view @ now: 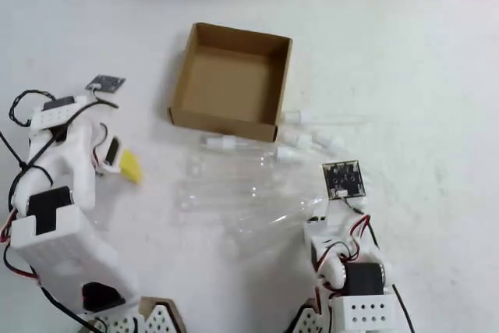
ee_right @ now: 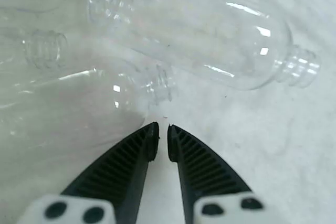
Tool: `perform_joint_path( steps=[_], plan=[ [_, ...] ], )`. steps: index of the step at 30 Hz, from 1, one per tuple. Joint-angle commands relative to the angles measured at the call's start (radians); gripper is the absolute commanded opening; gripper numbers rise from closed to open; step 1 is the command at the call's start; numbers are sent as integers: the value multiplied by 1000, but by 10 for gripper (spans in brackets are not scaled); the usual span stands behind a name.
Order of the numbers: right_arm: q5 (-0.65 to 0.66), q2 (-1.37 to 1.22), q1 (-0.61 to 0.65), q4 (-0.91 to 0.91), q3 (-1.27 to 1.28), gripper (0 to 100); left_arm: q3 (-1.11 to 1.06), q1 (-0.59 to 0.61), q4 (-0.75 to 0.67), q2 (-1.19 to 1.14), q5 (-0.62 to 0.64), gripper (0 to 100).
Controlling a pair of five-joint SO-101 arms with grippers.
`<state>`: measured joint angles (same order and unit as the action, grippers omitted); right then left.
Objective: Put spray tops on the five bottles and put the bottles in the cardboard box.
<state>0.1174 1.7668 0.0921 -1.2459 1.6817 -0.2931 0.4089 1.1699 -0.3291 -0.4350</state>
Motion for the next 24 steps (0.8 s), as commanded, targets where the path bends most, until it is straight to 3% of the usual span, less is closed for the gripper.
perform_joint_path(
  steps=[1, 2, 5, 11, 13, 20, 24],
  plan=[
    [9, 4, -10, -7, 8, 16, 40, -22, 0, -1, -9, 68],
    [9, 4, -10, -7, 8, 16, 40, -30, 0, -1, -9, 11],
    [9, 4, -10, -7, 8, 16, 52, -35, 38, 2, -8, 57],
    [9, 4, -10, -7, 8, 16, 101, -64, 98, 163, 9, 20],
    [9, 4, -10, -7, 8, 16, 54, -96, 86, 263, 78, 20],
    [9, 4, -10, -7, 8, 16, -244, -298, -98, 680, 308, 20],
    [9, 4, -10, -7, 8, 16, -411, -397, -272, 883, 394, 20]
  ],
)
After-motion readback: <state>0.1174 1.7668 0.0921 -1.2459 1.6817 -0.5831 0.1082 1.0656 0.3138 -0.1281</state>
